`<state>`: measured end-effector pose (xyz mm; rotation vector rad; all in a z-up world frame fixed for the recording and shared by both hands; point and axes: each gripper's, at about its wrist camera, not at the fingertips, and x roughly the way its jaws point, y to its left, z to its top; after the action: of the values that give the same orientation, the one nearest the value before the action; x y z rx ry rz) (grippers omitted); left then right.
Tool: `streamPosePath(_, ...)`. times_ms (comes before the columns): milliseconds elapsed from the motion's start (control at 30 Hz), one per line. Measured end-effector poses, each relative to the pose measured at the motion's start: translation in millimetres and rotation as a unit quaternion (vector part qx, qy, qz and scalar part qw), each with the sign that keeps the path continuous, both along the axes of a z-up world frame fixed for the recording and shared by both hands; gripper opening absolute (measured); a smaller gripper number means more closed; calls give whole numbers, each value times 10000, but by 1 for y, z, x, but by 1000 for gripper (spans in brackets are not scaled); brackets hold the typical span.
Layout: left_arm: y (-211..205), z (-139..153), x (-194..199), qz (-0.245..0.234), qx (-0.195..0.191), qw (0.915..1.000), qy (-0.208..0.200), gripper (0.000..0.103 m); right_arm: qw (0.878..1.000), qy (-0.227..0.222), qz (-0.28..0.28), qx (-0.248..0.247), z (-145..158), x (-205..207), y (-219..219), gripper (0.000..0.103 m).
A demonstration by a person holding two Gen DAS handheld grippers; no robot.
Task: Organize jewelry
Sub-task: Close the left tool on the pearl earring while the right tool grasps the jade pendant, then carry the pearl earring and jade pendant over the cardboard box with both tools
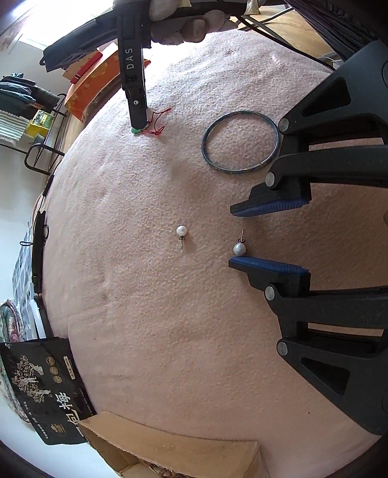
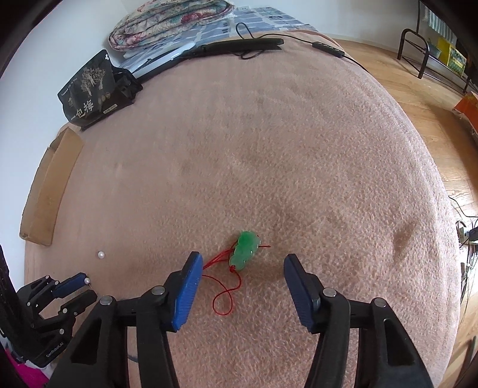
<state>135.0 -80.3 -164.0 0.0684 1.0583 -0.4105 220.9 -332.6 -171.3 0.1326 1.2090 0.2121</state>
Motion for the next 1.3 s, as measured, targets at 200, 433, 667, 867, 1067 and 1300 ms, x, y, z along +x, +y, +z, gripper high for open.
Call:
streamPosePath(200, -1, -4, 4, -45, 171, 9998, -71, 23, 10000, 57, 22, -29, -5, 3, 3, 57)
streamPosePath(433, 0, -4, 6, -20, 220, 9997, -125, 18, 9999, 106, -44, -10, -10, 10, 3, 49)
streamPosePath(667, 0, -4, 6, -8, 224, 9996, -152, 18, 9999, 109, -22, -105, -11, 16, 7, 37)
streamPosePath(867, 1, -2, 5, 20, 230, 9996, -166, 18, 9995, 64, 37, -315, -12, 17, 13, 16)
streamPosePath(1067, 7, 5, 4, 108, 175, 9996, -213, 17, 9995, -99, 43, -307, -1, 14, 11, 16)
streamPosePath(1300, 20, 26, 1, 269, -51, 9990, -344, 17, 9989, -452, 95, -96, 31, 9, 17, 16)
